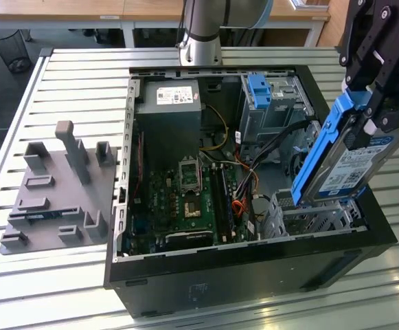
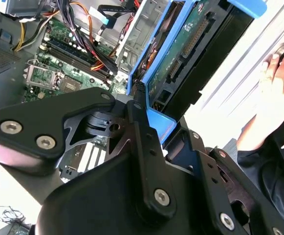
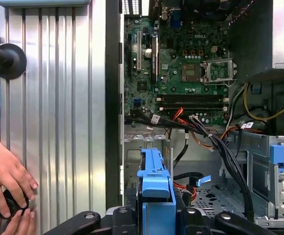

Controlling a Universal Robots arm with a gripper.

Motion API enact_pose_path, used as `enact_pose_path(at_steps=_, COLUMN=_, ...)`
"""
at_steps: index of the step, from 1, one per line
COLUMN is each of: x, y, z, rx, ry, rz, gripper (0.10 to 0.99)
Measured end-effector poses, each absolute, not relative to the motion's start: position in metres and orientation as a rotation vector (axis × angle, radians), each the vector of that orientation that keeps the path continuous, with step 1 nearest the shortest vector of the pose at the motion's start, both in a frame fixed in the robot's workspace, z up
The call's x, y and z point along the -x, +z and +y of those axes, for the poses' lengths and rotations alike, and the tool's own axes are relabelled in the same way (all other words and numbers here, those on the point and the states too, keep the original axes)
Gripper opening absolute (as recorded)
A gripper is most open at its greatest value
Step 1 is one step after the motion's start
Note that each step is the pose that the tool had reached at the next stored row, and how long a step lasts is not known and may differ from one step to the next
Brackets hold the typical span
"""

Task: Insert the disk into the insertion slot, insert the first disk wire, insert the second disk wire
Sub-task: 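Insert the disk into the insertion slot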

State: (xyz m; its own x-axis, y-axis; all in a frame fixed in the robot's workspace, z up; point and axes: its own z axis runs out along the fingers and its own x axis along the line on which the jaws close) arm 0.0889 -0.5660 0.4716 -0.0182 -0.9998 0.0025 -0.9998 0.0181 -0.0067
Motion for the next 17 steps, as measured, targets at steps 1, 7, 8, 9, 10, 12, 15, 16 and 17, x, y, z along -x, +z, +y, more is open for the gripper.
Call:
enact_pose_path(at_steps=1, x=-0.089, y=0.471, z=-0.566, rx=2.199, ry=-0.010, rz=2.240, gripper=0.365)
enact_pose_path(at_steps=7, x=-0.089, y=0.467, z=-0.562, rx=2.199, ry=-0.010, rz=2.239, gripper=0.365)
enact_pose_path(at_steps=8, x=-0.089, y=0.466, z=-0.561, rx=2.198, ry=-0.009, rz=2.239, gripper=0.365)
enact_pose_path(at_steps=9, x=-0.089, y=0.465, z=-0.561, rx=2.198, ry=-0.009, rz=2.239, gripper=0.365)
enact_pose_path(at_steps=10, x=-0.089, y=0.464, z=-0.560, rx=2.198, ry=-0.009, rz=2.239, gripper=0.365)
enact_pose_path(at_steps=12, x=-0.089, y=0.463, z=-0.558, rx=2.196, ry=-0.009, rz=2.241, gripper=0.365)
enact_pose_path(at_steps=15, x=-0.088, y=0.460, z=-0.555, rx=2.186, ry=-0.009, rz=2.251, gripper=0.365)
enact_pose_path(at_steps=16, x=-0.088, y=0.459, z=-0.555, rx=2.186, ry=-0.009, rz=2.251, gripper=0.365)
enact_pose_path(at_steps=17, x=-0.088, y=0.459, z=-0.555, rx=2.186, ry=-0.009, rz=2.251, gripper=0.365)
